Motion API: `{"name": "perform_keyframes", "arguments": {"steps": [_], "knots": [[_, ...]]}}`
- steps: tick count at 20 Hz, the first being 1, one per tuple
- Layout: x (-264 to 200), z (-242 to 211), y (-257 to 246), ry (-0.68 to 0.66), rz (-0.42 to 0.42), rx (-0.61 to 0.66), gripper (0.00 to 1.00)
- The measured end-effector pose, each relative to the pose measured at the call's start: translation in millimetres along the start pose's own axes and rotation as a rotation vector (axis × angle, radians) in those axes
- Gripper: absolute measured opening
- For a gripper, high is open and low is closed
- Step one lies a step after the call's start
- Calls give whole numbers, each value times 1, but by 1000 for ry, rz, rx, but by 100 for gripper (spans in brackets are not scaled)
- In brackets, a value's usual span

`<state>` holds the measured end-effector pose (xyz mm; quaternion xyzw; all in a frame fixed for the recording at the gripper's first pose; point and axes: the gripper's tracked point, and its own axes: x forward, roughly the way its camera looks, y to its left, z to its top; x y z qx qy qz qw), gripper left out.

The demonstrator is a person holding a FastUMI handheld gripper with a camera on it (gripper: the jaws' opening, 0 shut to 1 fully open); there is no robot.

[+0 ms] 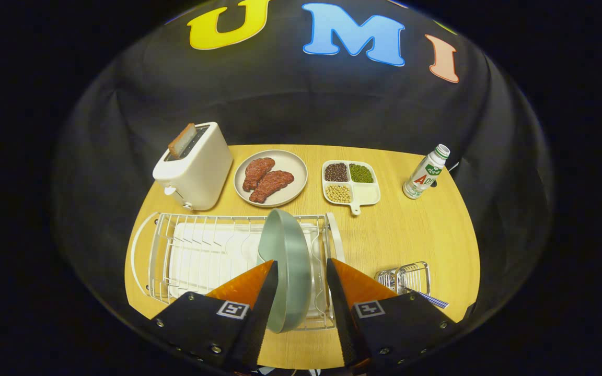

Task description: Take the plate from the dish rack, then take the spoon from the basket and place it into the plate.

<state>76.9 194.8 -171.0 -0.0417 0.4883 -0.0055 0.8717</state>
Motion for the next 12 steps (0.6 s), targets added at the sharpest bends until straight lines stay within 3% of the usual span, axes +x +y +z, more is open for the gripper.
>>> {"name": "perform_keyframes", "arguments": {"steps": [2,4,5,8,12], "knots": [[4,-3,-5,17,-69,-3,59],[12,-12,-10,65,-136,6,32],[16,-12,-11,74,-164,13,22],[19,-11,-16,66,-261,9,16],[14,-6,-7,62,-320,-41,8]]}}
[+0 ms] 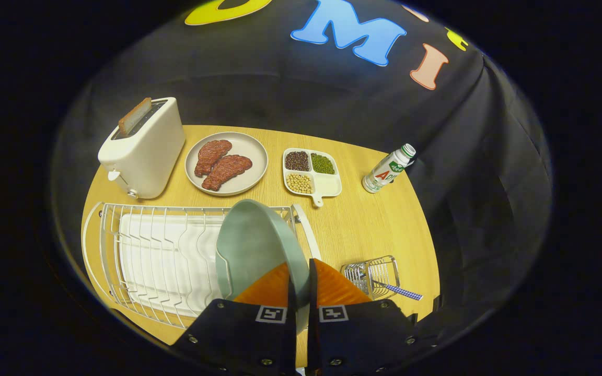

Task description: Take the plate from the dish rack, then take the spoon from the basket and place it into the plate.

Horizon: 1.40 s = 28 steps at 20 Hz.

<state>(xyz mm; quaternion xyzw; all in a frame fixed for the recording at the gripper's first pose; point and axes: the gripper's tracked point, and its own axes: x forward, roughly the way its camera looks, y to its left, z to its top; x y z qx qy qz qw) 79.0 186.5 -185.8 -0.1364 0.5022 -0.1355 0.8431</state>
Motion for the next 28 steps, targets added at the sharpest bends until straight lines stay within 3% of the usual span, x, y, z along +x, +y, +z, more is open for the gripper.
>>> {"name": "perform_keyframes", "arguments": {"steps": [16,21,28], "knots": [[-40,29,-7,-47,-202,-62,8],[-61,57,-8,-126,-165,-58,8],[-75,57,-15,-114,-89,-4,8]]}}
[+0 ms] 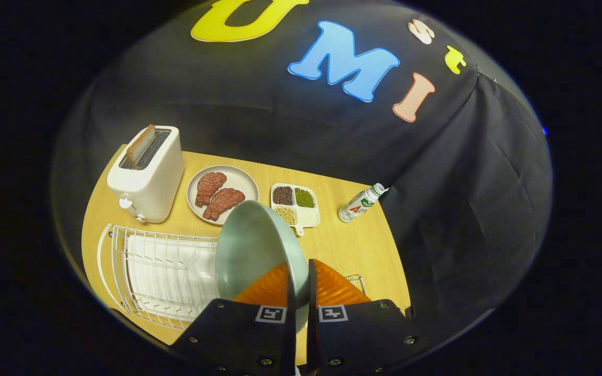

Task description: Take the plate from the dish rack, then take the spoon from the basket and place it into the plate.

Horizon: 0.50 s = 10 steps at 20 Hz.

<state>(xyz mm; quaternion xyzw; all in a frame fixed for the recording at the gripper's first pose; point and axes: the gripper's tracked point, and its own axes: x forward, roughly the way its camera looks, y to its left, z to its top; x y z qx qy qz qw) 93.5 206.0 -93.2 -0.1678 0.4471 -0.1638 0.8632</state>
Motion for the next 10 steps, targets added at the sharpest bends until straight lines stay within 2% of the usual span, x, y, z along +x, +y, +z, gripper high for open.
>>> {"name": "perform_keyframes", "arguments": {"steps": [4,10], "knots": [[-6,-7,-8,4,72,35,8],[-15,-22,-56,28,171,153,8]]}}
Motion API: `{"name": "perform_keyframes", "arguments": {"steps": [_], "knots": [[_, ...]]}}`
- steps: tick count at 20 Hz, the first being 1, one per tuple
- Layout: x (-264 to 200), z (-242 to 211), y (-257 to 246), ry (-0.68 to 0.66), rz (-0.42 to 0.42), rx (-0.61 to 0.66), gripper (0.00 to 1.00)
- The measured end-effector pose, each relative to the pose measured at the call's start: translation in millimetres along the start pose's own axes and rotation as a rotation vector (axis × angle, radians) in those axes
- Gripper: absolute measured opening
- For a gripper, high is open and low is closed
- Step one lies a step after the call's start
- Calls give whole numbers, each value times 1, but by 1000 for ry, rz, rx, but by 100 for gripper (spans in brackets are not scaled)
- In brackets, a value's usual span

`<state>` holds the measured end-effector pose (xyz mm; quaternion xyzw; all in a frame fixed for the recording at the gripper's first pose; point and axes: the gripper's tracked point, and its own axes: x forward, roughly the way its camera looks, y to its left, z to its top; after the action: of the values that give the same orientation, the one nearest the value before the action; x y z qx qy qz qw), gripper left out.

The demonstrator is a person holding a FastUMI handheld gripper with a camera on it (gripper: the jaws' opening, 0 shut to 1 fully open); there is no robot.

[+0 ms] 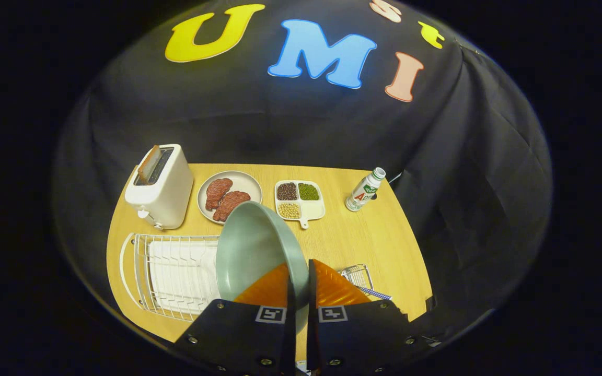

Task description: Take the plate from the dish rack, then take the spoon from the basket and place it into the plate.

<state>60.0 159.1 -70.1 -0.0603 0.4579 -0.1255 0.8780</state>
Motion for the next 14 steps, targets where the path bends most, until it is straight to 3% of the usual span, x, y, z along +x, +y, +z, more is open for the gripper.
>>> {"name": "perform_keyframes", "arguments": {"steps": [10,14], "knots": [[-12,-51,-89,42,201,178,8],[-8,-74,-96,49,354,241,8]]}}
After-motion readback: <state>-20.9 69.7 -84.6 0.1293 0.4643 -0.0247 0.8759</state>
